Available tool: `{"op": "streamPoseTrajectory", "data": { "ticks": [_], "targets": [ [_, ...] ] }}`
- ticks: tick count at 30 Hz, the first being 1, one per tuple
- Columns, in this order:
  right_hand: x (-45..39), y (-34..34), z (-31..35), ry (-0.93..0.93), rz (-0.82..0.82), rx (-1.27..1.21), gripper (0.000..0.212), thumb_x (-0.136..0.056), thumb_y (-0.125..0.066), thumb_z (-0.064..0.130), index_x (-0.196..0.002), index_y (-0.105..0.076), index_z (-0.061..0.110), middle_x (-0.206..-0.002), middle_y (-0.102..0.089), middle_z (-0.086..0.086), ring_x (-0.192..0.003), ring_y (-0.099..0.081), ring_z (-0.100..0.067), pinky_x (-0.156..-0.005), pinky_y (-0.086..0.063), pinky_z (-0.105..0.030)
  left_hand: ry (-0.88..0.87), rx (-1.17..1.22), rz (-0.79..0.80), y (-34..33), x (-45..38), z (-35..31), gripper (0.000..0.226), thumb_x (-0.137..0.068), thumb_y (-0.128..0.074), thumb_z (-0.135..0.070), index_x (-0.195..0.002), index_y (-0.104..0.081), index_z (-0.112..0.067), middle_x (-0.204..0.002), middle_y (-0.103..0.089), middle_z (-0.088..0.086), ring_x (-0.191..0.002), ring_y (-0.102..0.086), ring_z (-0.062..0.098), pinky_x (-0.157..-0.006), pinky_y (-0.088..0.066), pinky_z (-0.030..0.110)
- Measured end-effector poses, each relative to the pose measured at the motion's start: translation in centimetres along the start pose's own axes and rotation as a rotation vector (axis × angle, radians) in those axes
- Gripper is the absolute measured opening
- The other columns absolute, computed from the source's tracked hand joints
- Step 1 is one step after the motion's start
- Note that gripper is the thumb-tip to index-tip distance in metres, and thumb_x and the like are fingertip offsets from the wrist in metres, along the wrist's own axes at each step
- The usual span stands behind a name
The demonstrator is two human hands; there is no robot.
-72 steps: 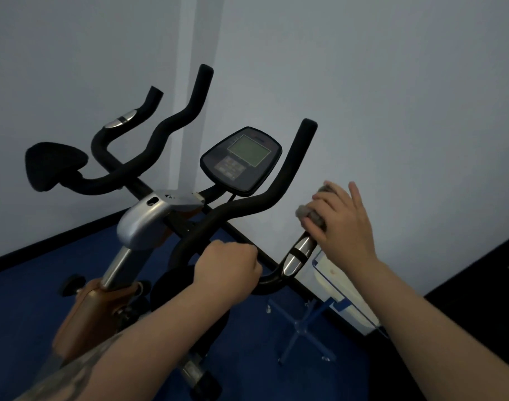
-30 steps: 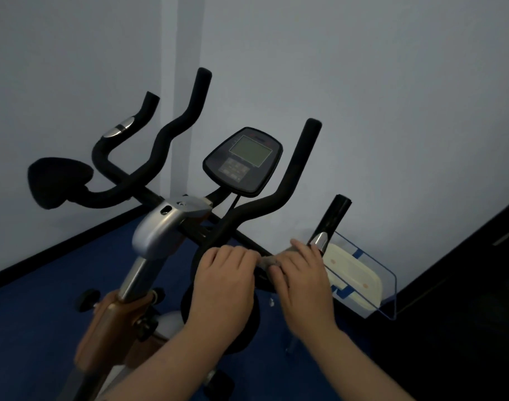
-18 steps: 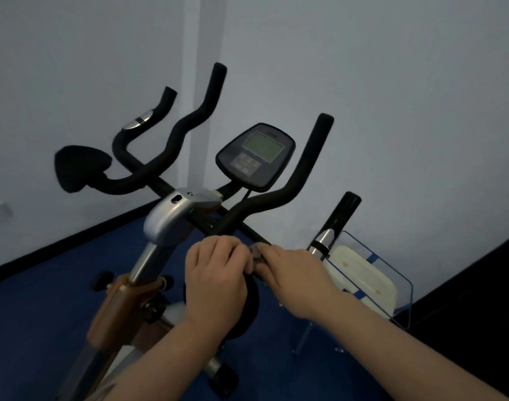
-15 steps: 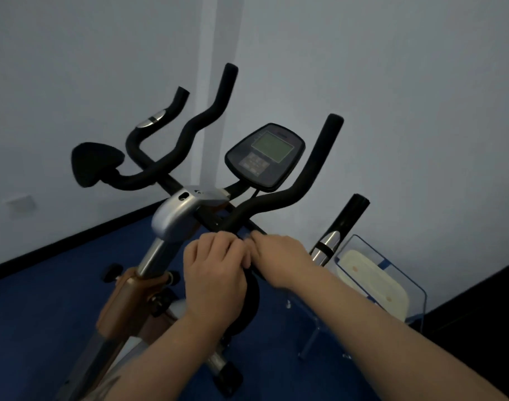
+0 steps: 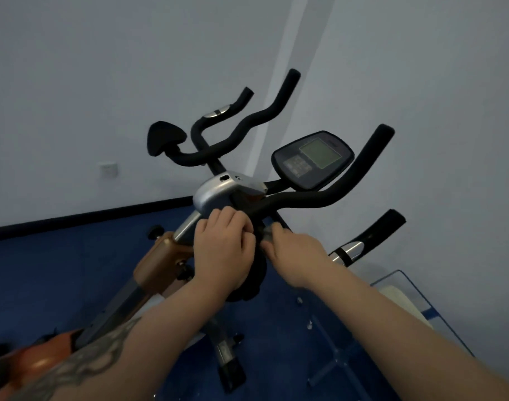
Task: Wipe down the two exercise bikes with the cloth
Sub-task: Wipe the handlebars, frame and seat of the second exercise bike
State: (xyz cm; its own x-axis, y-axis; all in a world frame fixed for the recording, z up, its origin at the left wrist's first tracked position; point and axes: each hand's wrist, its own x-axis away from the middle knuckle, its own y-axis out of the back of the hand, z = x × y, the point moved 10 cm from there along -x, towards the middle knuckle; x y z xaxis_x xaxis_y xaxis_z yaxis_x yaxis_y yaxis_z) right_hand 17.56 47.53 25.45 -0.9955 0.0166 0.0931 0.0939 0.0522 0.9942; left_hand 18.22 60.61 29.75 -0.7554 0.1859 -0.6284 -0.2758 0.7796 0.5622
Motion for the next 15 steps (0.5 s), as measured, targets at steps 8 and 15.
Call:
{"op": "streamPoseTrajectory", "data": {
  "ticks": [8,15],
  "targets": [
    [-1.9,0.2,1.1,0.075,0.068,0.111,0.037,-0.105,-0.024,0.033,-0.125,-0.043,0.009,-0.122,-0.052,-0.015,-0.104,-0.055,-0.036,-0.070,-0.034,-0.038,0.173,-0.136,-0.001,0.0,0.4,1.7,0.015,-0.085,-0.045,-0.030,-0.083,-0.057,-0.021,-0.086,-0.051,-0.004,-0.081,-0.048,0.017,-0.075,-0.027,0.030],
    [0.9,-0.5,-0.4,0.056,-0.003,0.062,0.039,-0.103,-0.026,0.044,-0.121,-0.039,0.012,-0.113,-0.059,-0.009,-0.095,-0.060,-0.030,-0.065,-0.034,-0.035,0.458,-0.115,0.123,-2.4,2.8,2.0,0.019,-0.095,-0.043,-0.034,-0.110,-0.054,-0.030,-0.129,-0.039,-0.005,-0.121,-0.030,0.016,-0.095,-0.015,0.035]
  ]
}}
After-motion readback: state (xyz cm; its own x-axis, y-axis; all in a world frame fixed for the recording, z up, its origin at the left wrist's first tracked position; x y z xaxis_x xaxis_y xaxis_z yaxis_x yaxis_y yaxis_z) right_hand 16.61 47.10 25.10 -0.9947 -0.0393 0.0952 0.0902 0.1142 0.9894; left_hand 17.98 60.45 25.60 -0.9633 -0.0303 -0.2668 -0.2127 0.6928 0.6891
